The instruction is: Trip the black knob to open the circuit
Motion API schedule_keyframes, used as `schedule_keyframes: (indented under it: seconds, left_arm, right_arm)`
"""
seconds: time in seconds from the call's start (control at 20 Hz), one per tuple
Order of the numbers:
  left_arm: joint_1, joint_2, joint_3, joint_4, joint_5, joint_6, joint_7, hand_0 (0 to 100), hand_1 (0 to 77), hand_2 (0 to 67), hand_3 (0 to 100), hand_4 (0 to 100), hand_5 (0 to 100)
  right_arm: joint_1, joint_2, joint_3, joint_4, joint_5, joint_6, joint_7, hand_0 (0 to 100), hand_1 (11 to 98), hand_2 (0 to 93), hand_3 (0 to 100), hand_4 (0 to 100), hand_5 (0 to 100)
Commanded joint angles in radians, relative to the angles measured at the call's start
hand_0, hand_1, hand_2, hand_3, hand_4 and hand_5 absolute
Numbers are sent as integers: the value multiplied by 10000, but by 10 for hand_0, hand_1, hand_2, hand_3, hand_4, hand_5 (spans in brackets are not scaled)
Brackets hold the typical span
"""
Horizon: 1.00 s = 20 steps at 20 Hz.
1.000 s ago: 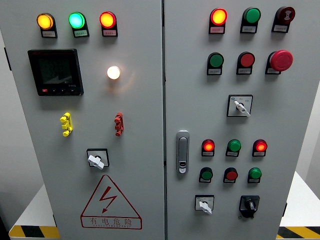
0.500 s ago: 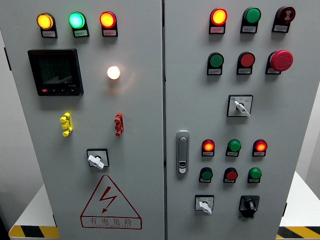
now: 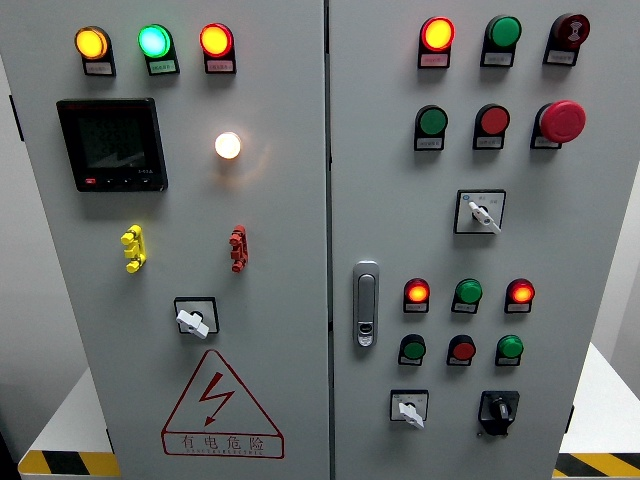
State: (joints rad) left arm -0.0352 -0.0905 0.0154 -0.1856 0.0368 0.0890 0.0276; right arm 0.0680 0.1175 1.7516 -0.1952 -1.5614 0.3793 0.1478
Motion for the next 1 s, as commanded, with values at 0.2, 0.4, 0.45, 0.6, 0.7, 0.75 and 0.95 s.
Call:
schedule_keyframes:
  seconds: [0.2,0.4,0.45,0.6,0.7,0.75,0.95]
  left_arm:
    - [0,0,0,0,0,0,0,0,0,195,262,99,86]
    - [0,0,0,0,0,0,0,0,0,195,262,99,86]
    - [0,0,0,0,0,0,0,0,0,195,262,99,86]
    - [0,0,0,0,0,0,0,0,0,195,262,99,86]
    - [0,0,0,0,0,0,0,0,0,195,262,99,86]
    - [0,0,0,0,0,0,0,0,0,195,262,99,86]
    - [0,0,0,0,0,0,0,0,0,195,262,99,86]
  right_arm:
    - [73,-56,1398,2971,-907,288,102,759,387,0,0,0,0]
    - [-404,82,1352,6149,-876,349,132,749,403,0,87,13,151]
    - [-419,98,1337,7082,-846,364,163,748,406,0,124,51,196]
    - [-496,98,1245,9033,-769,441,178,728,441,0,267,239,332]
    - [-694,98,1108,10475,-555,823,133,717,470,0,329,346,406]
    - [-741,98,1001,11058,-296,977,102,716,490,0,356,396,441]
    - [-1094,82,571,13468,290,963,-205,760,501,0,388,440,494]
